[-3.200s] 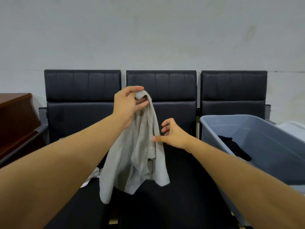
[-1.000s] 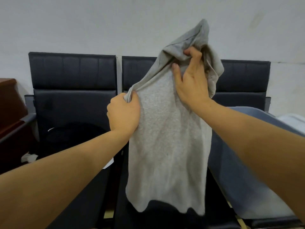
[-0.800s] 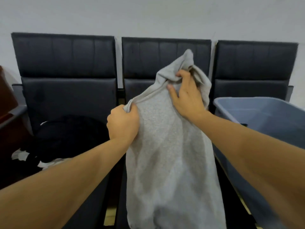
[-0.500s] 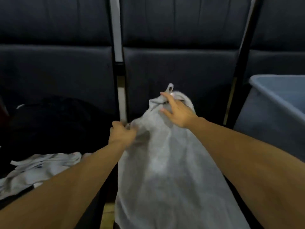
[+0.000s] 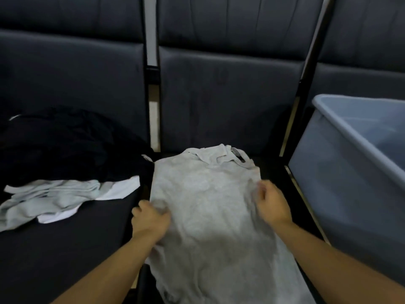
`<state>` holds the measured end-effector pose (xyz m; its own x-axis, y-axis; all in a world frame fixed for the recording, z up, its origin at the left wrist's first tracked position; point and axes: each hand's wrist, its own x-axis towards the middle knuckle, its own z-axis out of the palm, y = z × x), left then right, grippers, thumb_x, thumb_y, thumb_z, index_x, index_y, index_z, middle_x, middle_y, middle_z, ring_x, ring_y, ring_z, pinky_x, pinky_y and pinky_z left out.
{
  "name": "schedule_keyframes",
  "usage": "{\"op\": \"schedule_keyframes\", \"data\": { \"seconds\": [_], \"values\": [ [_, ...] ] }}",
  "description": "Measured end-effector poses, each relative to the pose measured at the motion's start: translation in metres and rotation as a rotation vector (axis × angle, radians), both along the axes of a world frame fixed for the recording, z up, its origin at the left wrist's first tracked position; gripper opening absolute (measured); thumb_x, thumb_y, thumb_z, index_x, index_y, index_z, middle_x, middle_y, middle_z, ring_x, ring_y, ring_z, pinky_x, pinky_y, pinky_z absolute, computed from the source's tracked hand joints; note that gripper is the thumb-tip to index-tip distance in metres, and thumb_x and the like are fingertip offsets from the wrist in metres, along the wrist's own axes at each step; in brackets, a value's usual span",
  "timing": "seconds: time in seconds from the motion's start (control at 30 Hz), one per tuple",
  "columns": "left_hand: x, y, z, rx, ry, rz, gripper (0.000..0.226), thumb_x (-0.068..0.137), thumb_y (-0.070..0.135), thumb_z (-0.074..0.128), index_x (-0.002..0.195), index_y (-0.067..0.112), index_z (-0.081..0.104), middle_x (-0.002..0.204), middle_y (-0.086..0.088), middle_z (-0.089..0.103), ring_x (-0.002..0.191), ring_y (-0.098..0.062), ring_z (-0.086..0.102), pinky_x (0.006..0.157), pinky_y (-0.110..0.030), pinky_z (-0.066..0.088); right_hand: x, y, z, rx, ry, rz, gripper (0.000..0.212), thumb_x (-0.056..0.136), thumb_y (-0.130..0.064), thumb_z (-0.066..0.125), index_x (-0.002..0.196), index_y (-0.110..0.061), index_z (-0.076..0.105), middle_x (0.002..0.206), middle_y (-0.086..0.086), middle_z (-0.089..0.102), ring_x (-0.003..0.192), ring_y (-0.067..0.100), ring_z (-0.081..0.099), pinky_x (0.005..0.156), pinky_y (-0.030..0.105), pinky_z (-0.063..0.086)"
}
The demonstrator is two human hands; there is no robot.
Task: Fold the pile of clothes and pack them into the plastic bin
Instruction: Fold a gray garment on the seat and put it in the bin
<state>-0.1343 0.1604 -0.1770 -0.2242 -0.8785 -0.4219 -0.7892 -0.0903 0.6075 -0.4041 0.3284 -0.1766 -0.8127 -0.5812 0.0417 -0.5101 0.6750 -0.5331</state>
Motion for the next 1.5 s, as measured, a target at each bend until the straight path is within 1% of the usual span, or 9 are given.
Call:
{"op": "schedule_keyframes", "data": {
  "seconds": [0.27, 0.5, 0.7, 0.8, 0.97, 1.1, 1.23, 1.4, 1.5],
  "values": [
    [0.030, 0.037, 0.003, 0.129, -0.109, 0.170, 0.094, 0.082, 0.052, 0.072, 0.147, 0.000, 0.028, 0.147, -0.025, 0.035, 0.130, -0.042, 0.043, 0.105, -0.047, 0.043, 0.057, 0.082, 0.011, 0.515, -0.151, -0.255, 0.071, 0.099, -0.060, 0.042, 0.145, -0.006, 0.041, 0.143, 0.017, 0.047, 0.128, 0.034, 0.049, 0.096, 0.040, 0.047],
    [0.050, 0.072, 0.010, 0.027, -0.172, -0.022, 0.061, 0.085, 0.054, 0.063, 0.127, 0.011, 0.058, 0.132, -0.020, 0.046, 0.119, -0.036, 0.045, 0.093, -0.040, 0.040, 0.091, 0.108, 0.021, 0.695, -0.287, -0.194, 0.068, 0.094, -0.061, 0.043, 0.140, -0.012, 0.051, 0.142, 0.014, 0.048, 0.124, 0.031, 0.052, 0.096, 0.038, 0.048],
    [0.050, 0.098, 0.028, 0.076, 0.145, -0.052, 0.033, 0.085, 0.049, 0.068, 0.078, 0.017, 0.073, 0.099, -0.010, 0.068, 0.100, -0.031, 0.063, 0.089, -0.044, 0.055, 0.098, 0.117, 0.046, 0.359, -0.416, -0.213, 0.039, 0.099, -0.040, 0.047, 0.111, -0.008, 0.064, 0.122, 0.015, 0.065, 0.103, 0.029, 0.061, 0.090, 0.031, 0.048],
    [0.050, 0.106, 0.046, 0.279, 0.411, -0.016, 0.027, 0.088, 0.038, 0.073, 0.093, 0.012, 0.074, 0.094, -0.007, 0.075, 0.094, -0.027, 0.070, 0.089, -0.039, 0.056, 0.099, 0.118, 0.061, 0.089, -0.415, -0.286, 0.048, 0.105, -0.039, 0.044, 0.130, 0.000, 0.056, 0.129, 0.021, 0.061, 0.114, 0.036, 0.060, 0.092, 0.036, 0.047],
    [0.057, 0.122, 0.066, 0.477, 0.473, -0.022, 0.034, 0.086, 0.026, 0.077, 0.116, 0.013, 0.067, 0.105, -0.006, 0.076, 0.098, -0.027, 0.071, 0.092, -0.044, 0.057, 0.107, 0.126, 0.088, -0.282, -0.818, -0.376, 0.029, 0.098, -0.028, 0.064, 0.105, 0.001, 0.065, 0.108, 0.022, 0.069, 0.097, 0.038, 0.067, 0.084, 0.053, 0.059],
    [0.067, 0.136, 0.078, 0.703, 0.322, -0.040, 0.031, 0.086, 0.020, 0.076, 0.113, 0.007, 0.068, 0.102, -0.013, 0.076, 0.096, -0.032, 0.072, 0.074, -0.040, 0.059, 0.118, 0.138, 0.118, -0.218, -1.052, -0.317, 0.030, 0.091, -0.021, 0.072, 0.114, -0.005, 0.062, 0.113, 0.019, 0.067, 0.099, 0.035, 0.067, 0.072, 0.043, 0.061],
    [0.078, 0.140, 0.083, 0.753, 0.151, -0.006, 0.036, 0.080, 0.018, 0.080, 0.111, 0.008, 0.066, 0.106, -0.010, 0.071, 0.092, -0.025, 0.069, 0.062, -0.030, 0.054, 0.120, 0.149, 0.132, -0.145, -1.056, -0.288, 0.026, 0.093, -0.014, 0.068, 0.115, -0.005, 0.060, 0.115, 0.017, 0.064, 0.103, 0.033, 0.065, 0.086, 0.045, 0.059],
    [0.093, 0.126, 0.099, 0.524, 0.203, 0.014, 0.051, 0.078, 0.039, 0.078, 0.114, 0.007, 0.063, 0.111, -0.010, 0.069, 0.098, -0.028, 0.067, 0.082, -0.034, 0.057, 0.115, 0.163, 0.142, -0.128, -0.853, -0.295, 0.029, 0.095, -0.022, 0.067, 0.115, -0.004, 0.057, 0.107, 0.014, 0.065, 0.095, 0.031, 0.066, 0.078, 0.041, 0.059],
    [0.108, 0.123, 0.117, 0.581, 0.069, -0.073, 0.025, 0.096, 0.029, 0.062, 0.101, 0.006, 0.067, 0.087, -0.009, 0.075, 0.071, -0.021, 0.072, 0.052, -0.023, 0.052, 0.117, 0.180, 0.159, 0.198, -0.966, -0.201, 0.014, 0.092, -0.021, 0.066, 0.089, -0.007, 0.062, 0.075, 0.005, 0.063, 0.072, 0.021, 0.072, 0.063, 0.027, 0.056]
  ]
}}
